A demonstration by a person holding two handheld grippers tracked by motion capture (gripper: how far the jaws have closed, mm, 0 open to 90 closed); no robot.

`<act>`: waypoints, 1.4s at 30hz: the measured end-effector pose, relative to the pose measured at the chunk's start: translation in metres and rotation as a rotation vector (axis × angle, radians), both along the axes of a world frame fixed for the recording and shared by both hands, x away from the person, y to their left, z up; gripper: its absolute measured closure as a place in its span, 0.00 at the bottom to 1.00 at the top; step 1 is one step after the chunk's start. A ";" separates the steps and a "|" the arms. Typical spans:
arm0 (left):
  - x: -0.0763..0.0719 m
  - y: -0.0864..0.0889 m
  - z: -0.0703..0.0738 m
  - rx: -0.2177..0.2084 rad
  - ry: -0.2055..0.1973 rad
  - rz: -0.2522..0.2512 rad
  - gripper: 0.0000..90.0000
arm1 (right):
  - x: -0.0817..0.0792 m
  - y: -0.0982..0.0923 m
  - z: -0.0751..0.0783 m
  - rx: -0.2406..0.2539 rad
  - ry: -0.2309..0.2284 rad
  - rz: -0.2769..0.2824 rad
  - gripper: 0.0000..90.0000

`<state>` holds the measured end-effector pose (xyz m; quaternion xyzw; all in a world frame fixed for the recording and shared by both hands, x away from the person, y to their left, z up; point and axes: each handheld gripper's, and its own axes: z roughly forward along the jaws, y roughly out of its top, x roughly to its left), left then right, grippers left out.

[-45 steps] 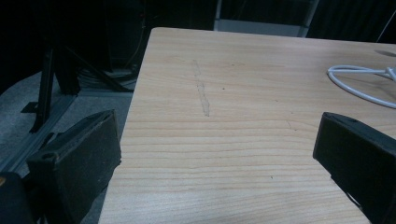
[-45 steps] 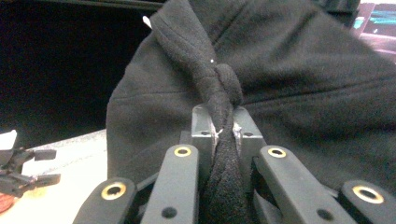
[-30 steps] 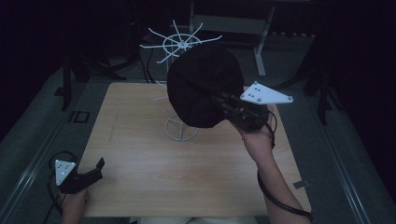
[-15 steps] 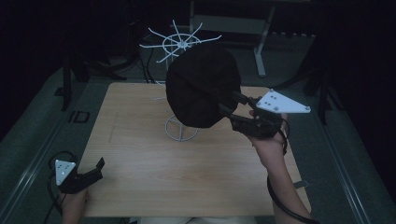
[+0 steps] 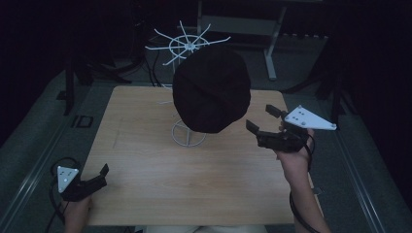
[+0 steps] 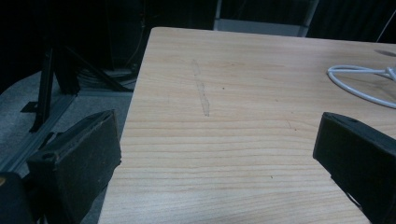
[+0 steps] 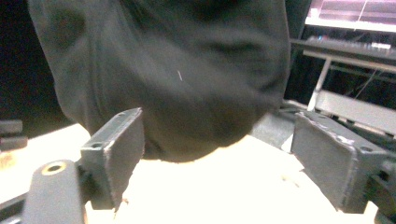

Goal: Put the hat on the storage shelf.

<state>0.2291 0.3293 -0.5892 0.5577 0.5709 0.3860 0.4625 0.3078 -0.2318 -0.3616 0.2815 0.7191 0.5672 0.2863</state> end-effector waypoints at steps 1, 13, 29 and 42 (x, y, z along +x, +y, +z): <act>0.000 0.000 0.000 -0.001 -0.001 -0.001 0.02 | 0.001 -0.001 -0.003 -0.004 0.007 -0.008 0.17; 0.000 0.000 0.000 -0.001 -0.002 0.000 0.02 | 0.015 -0.021 -0.061 -0.059 0.071 -0.078 0.15; 0.000 0.000 0.000 -0.001 -0.001 0.002 0.02 | 0.035 -0.065 -0.144 -0.106 0.179 -0.192 0.16; 0.000 0.000 0.000 0.002 -0.001 -0.001 0.02 | 0.035 -0.105 -0.185 -0.136 0.273 -0.334 0.16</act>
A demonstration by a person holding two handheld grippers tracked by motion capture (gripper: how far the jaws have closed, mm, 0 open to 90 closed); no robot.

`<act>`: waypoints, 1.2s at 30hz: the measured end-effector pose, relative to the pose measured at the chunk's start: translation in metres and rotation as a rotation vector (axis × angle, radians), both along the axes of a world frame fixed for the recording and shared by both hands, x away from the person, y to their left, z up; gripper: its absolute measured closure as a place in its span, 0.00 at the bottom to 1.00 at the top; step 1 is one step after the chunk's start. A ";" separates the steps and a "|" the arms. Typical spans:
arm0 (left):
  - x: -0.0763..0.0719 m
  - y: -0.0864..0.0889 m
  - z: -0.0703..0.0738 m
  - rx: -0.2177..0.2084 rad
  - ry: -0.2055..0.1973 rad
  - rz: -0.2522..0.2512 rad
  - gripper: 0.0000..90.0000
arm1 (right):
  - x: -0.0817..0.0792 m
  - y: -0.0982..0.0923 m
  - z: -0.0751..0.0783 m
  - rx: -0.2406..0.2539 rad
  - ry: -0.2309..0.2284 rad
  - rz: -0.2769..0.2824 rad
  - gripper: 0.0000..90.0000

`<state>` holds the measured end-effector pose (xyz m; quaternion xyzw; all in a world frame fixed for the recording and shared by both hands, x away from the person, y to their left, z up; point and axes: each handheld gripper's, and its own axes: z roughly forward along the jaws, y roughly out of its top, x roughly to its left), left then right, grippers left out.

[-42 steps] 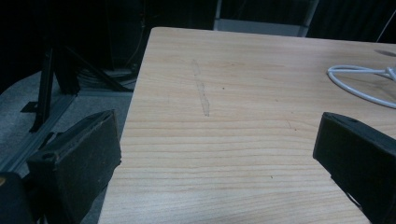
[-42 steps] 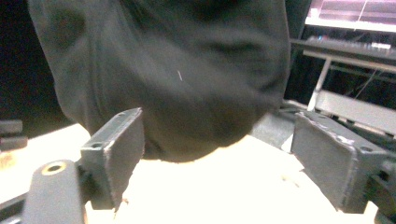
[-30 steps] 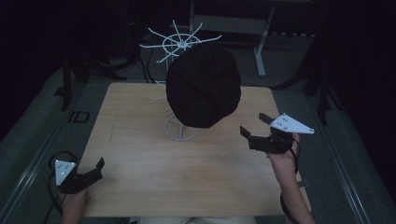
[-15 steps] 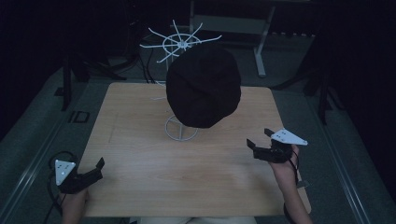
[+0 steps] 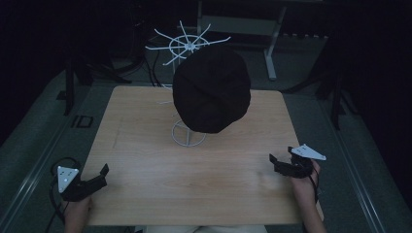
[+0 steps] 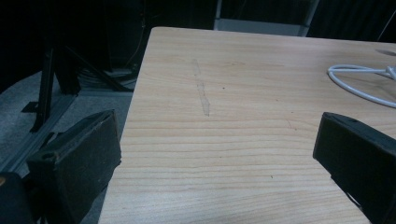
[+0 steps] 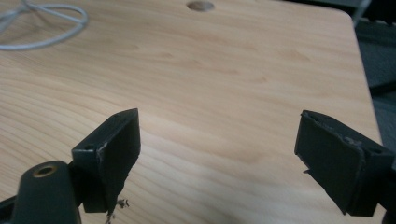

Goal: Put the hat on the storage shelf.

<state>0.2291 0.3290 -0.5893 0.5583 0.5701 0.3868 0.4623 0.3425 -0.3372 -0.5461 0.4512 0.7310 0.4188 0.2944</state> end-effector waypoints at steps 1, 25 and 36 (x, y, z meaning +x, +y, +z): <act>0.000 0.000 0.000 -0.001 0.000 0.000 0.02 | 0.000 -0.003 -0.002 -0.007 0.007 -0.012 0.16; 0.000 0.000 0.000 -0.002 0.001 -0.002 0.02 | -0.014 -0.065 -0.025 -0.049 0.004 -0.422 0.16; 0.000 0.000 0.000 -0.005 0.000 -0.001 0.02 | -0.019 -0.071 -0.025 -0.039 -0.073 -0.456 0.16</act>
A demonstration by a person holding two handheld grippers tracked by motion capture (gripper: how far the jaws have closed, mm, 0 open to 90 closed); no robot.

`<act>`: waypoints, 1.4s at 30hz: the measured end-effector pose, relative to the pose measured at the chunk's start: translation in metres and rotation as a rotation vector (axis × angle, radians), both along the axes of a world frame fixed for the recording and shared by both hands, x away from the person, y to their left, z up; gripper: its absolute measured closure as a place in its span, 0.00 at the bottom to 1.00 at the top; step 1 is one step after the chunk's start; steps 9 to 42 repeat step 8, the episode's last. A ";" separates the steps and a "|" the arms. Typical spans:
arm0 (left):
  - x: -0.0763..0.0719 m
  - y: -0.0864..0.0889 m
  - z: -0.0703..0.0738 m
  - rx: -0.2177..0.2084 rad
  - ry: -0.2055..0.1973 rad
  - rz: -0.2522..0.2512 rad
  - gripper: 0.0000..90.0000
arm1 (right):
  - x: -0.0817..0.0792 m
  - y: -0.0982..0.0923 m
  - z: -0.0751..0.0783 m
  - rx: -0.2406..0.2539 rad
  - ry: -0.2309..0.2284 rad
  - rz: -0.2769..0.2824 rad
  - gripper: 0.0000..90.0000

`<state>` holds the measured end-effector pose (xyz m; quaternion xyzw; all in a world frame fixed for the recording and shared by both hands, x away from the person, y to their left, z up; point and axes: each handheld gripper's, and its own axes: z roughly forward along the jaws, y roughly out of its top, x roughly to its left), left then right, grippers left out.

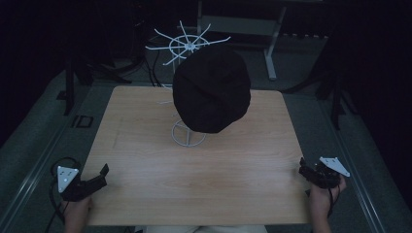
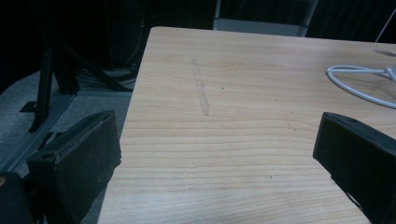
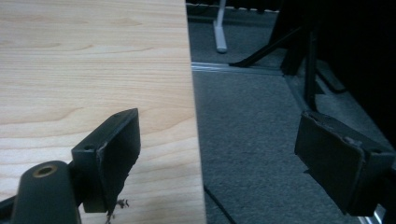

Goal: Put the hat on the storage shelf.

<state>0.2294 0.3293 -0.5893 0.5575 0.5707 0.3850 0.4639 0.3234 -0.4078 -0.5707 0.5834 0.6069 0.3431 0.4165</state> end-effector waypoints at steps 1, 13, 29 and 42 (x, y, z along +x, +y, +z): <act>0.000 0.000 0.000 0.000 0.000 0.000 0.02 | 0.000 0.000 0.000 0.001 0.002 0.003 0.16; 0.000 0.000 0.000 -0.001 -0.001 0.000 0.02 | 0.001 0.001 0.000 -0.008 0.012 0.005 0.16; 0.000 0.000 0.000 -0.001 -0.001 0.000 0.02 | 0.001 0.001 0.000 -0.008 0.012 0.005 0.16; 0.000 0.000 0.000 -0.001 -0.001 0.000 0.02 | 0.001 0.001 0.000 -0.008 0.012 0.005 0.16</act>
